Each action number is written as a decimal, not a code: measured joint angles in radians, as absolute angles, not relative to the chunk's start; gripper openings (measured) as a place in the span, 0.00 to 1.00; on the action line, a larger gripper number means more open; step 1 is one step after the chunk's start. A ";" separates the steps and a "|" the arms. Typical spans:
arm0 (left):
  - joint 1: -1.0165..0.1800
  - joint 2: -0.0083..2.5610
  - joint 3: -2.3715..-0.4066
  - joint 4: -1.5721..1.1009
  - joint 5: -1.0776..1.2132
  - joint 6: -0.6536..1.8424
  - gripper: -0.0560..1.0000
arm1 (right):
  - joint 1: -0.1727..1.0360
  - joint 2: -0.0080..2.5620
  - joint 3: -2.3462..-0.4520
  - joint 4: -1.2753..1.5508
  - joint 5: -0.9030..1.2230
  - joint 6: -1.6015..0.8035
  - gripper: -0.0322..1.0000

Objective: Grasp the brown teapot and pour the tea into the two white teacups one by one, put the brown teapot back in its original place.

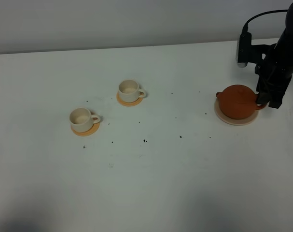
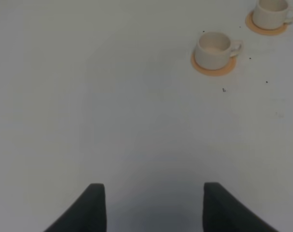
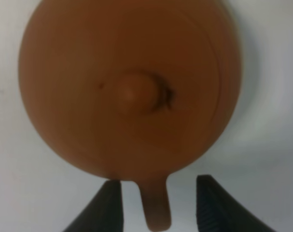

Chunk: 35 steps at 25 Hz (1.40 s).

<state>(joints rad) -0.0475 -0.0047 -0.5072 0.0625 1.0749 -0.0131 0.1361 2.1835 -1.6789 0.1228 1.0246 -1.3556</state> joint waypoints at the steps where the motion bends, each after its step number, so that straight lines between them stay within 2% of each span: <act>1: -0.048 -0.005 -0.507 0.062 1.075 -0.013 0.49 | 0.136 2.185 -1.679 0.122 1.024 -1.356 0.38; 16: -0.048 -0.005 -0.507 0.062 1.075 -0.013 0.49 | 0.136 2.211 -1.679 0.111 1.019 -1.356 0.22; 20: -0.048 -0.005 -0.507 0.062 1.075 -0.013 0.49 | 0.138 2.211 -1.683 0.108 1.020 -1.356 0.14; 35: -0.048 -0.005 -0.507 0.062 1.075 -0.014 0.49 | 0.156 2.216 -1.775 0.130 1.129 -1.291 0.14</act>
